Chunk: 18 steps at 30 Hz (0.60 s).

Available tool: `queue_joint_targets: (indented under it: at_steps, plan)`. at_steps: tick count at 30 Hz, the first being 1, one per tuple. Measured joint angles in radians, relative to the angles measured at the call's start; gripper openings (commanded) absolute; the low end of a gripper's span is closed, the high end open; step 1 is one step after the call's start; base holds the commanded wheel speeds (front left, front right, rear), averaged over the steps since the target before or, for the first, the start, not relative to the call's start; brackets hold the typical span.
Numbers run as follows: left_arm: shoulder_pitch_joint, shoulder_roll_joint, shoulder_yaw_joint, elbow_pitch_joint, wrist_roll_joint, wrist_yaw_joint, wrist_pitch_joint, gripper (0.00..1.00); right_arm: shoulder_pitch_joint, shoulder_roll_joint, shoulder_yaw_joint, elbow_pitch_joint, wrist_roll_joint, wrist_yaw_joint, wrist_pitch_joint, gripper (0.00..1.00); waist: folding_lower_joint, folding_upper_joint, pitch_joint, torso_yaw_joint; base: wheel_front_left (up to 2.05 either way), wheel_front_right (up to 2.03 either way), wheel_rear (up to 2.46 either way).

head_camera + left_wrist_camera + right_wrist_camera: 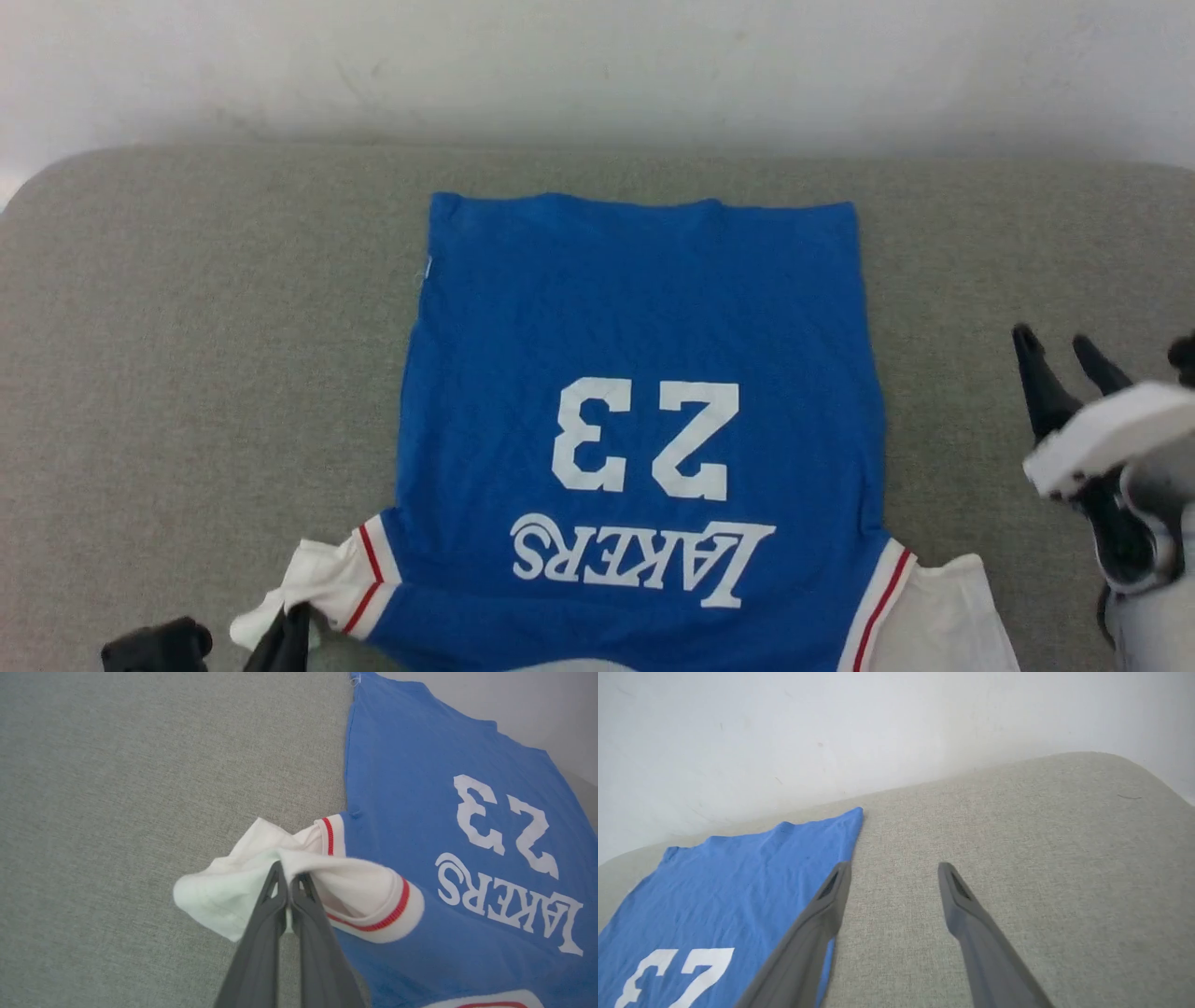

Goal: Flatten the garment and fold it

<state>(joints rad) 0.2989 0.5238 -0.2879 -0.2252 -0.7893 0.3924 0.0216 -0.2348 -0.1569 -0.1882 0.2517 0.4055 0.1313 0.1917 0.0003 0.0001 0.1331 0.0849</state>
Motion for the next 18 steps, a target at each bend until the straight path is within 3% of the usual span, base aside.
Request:
queue_joint_targets:
  at_steps: [5, 10, 18]
  plan:
    - [-0.083, -0.025, -0.023, -0.016, 0.021, -0.031, -0.031, 0.00, -0.282, -0.047, 0.024, 0.267, -0.011, 0.000, 0.021, 1.00, -0.0001, 0.0000, 0.054, 0.048, 0.00, 0.00, 0.00]
    - [-0.164, -0.050, -0.057, -0.018, 0.048, -0.059, -0.044, 0.00, -0.517, -0.089, 0.036, 0.491, -0.051, 0.000, 0.114, 1.00, 0.0000, 0.0000, 0.120, 0.103, 0.00, 0.00, 0.00]
    - [-0.234, -0.069, -0.086, -0.036, 0.066, -0.090, -0.064, 0.00, -0.772, -0.101, 0.070, 0.733, -0.139, 0.000, 0.278, 1.00, 0.0001, 0.0000, 0.225, 0.178, 0.00, 0.00, 0.00]
